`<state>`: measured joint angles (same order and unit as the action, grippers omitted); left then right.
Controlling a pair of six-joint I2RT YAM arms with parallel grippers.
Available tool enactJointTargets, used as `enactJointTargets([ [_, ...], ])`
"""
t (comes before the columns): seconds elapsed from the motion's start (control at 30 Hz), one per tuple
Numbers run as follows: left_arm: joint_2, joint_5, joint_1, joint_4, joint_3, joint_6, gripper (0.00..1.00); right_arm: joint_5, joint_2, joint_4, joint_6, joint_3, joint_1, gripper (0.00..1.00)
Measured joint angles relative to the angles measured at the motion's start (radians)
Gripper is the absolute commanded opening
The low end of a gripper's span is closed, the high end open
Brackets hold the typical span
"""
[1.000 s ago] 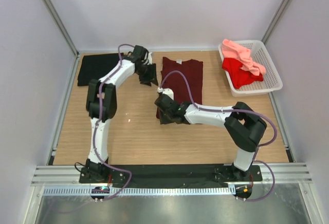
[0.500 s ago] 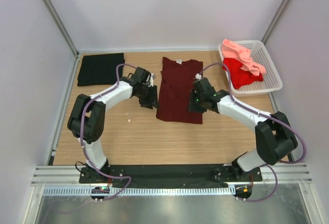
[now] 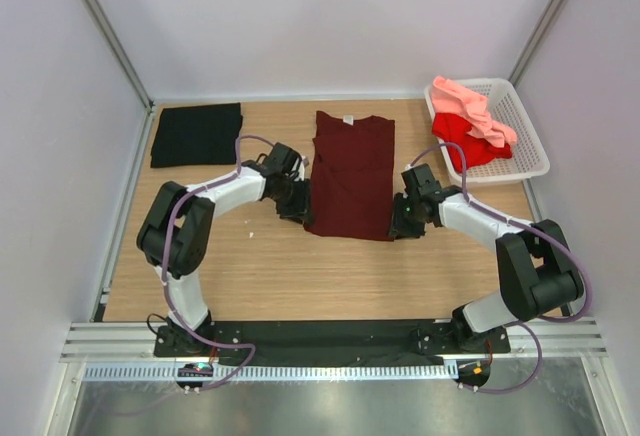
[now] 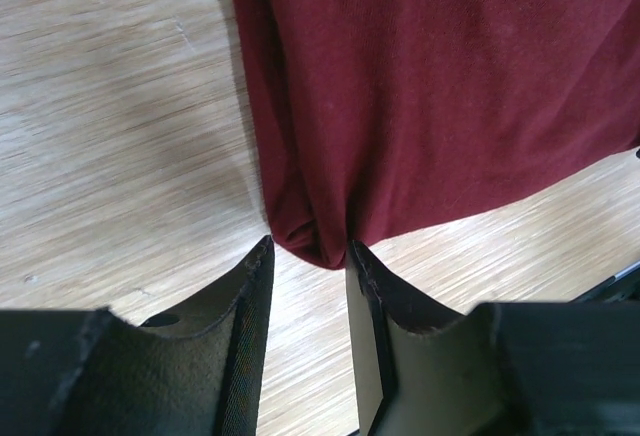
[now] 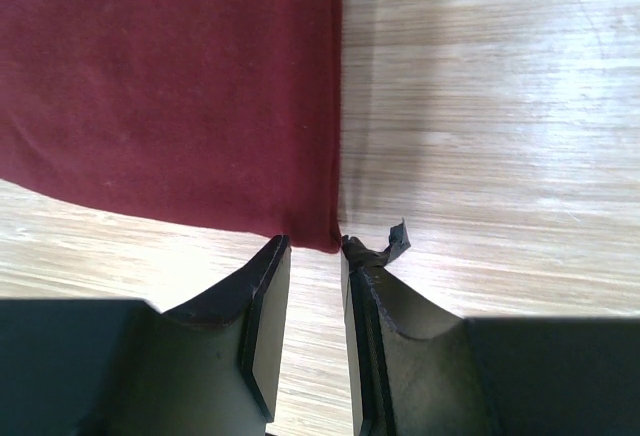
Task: Fold and stack the t-shirts
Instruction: Fold the tshirt
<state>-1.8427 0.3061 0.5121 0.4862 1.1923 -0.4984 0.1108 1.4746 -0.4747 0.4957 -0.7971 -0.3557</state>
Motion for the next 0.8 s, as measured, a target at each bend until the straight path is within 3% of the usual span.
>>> enactJointTargets([
  [0.3, -0.021, -0.001, 0.019, -0.019, 0.000, 0.001, 0.34, 0.031, 0.008, 0.061, -0.013, 0.034, 0.007, 0.33],
  [0.4, -0.034, -0.005, 0.020, -0.023, 0.000, 0.001, 0.20, 0.032, 0.023, 0.072, -0.019, 0.034, 0.009, 0.32],
  [0.5, -0.042, -0.008, 0.020, -0.023, 0.000, 0.002, 0.05, 0.031, 0.035, 0.083, -0.023, 0.034, 0.011, 0.26],
  [0.6, -0.043, -0.023, 0.020, -0.016, 0.004, 0.002, 0.00, 0.031, 0.044, 0.095, -0.028, 0.034, 0.011, 0.01],
  [0.8, -0.043, -0.080, 0.023, 0.033, 0.026, -0.001, 0.00, 0.032, 0.048, 0.100, -0.028, 0.031, 0.016, 0.01],
])
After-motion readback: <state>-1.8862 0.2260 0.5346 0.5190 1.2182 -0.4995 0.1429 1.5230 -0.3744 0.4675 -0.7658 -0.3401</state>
